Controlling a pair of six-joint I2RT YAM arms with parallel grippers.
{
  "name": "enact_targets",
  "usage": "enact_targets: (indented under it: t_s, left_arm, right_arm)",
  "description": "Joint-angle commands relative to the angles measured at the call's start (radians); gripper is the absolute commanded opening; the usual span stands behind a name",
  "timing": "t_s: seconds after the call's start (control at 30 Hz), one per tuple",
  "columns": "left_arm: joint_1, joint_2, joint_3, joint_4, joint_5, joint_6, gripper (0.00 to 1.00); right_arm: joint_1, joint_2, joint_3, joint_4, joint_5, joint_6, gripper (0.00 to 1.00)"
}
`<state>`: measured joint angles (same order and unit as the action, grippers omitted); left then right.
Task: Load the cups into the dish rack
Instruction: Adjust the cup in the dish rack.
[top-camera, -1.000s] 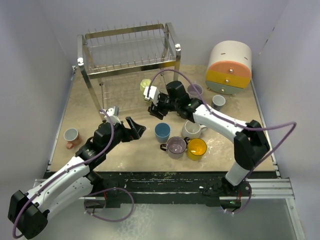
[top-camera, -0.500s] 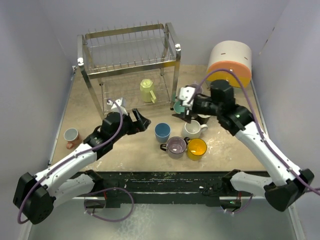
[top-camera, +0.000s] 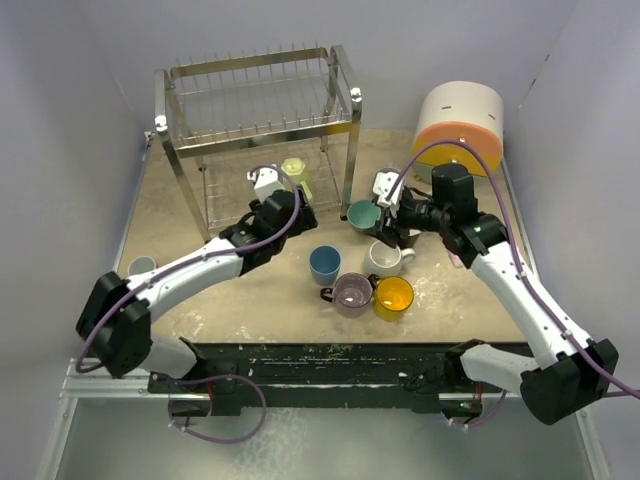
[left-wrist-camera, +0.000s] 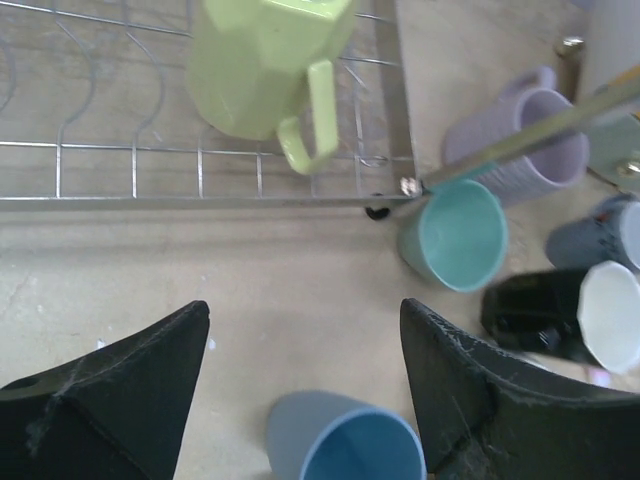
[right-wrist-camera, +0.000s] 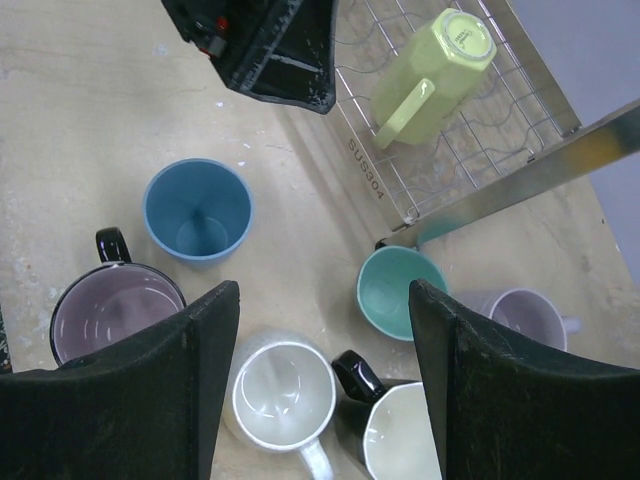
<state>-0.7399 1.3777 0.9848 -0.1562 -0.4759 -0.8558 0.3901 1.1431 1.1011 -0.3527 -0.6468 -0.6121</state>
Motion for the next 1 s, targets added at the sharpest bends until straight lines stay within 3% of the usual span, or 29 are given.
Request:
enact_targets:
  t_s: [0.0,0.2,0.53,0.97]
  left_arm:
    - [0.006,0.110,0.089,0.020,-0.162,0.013,0.78]
    - [0.028,0.259,0.185,0.058,-0.181,0.059,0.65]
    - [0.045,0.355,0.240,0.168,-0.196,0.108,0.65]
    - [0.068,0.473,0.309,0.195,-0.255,0.102,0.62]
  right_arm:
    - [-0.012,-0.006,-0.001,0.034,-0.019,0.001,0.71]
    - [-0.013,0.013,-0.009,0.032,-0.018,-0.008,0.71]
    - [-0.014,0.034,-0.014,0.022,-0.015,-0.025,0.71]
    - [-0.017,0.042,-0.015,0.016,-0.017,-0.034,0.72]
